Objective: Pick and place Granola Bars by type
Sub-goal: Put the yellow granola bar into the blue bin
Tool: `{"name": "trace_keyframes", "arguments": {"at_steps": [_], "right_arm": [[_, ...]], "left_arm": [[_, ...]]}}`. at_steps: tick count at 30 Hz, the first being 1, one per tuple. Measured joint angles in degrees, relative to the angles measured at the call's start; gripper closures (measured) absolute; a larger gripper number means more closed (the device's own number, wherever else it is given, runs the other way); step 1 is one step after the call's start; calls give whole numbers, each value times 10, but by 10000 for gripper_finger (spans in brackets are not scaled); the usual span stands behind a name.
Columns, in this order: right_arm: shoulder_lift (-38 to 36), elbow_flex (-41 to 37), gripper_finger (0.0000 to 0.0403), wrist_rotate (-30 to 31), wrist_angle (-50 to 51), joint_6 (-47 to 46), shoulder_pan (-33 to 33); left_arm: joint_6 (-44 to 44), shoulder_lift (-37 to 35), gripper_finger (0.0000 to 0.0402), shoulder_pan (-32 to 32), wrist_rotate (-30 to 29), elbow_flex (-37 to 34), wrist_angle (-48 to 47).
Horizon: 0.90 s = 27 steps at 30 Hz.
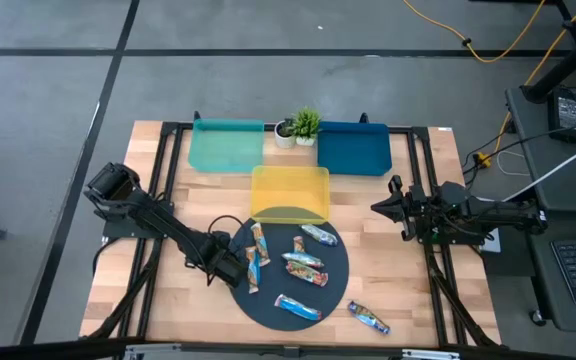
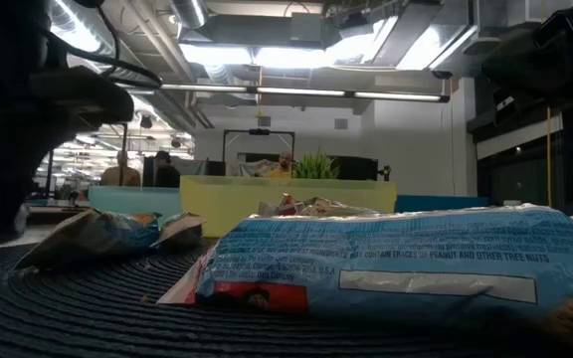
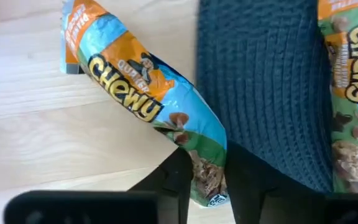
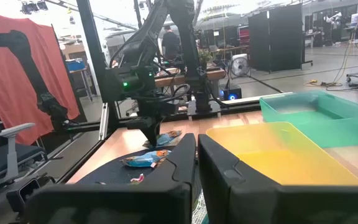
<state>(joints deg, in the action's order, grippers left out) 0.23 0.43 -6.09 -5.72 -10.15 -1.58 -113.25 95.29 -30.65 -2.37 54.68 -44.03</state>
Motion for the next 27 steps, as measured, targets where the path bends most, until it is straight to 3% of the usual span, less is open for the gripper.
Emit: {"name": "trace_keyframes", "arguments": {"at_steps": [5,10,20,23,27], "right_arm": [[0,0,380,0,0,0,0],[0,0,380,0,0,-1,0],[0,0,380,15,-40,-6,0],[0,0,380,20,-44,-27,0],[0,0,380,19,-44,-48,0]], "left_arm": [[0,-46,350,2,-15,0,-27],[54,-135,352,14,-100,0,-40],[356,-325,353,42,-349,59,-37],[468,-353,353,42,-380,90,-27],[619,-367,353,42,-376,114,18]]}}
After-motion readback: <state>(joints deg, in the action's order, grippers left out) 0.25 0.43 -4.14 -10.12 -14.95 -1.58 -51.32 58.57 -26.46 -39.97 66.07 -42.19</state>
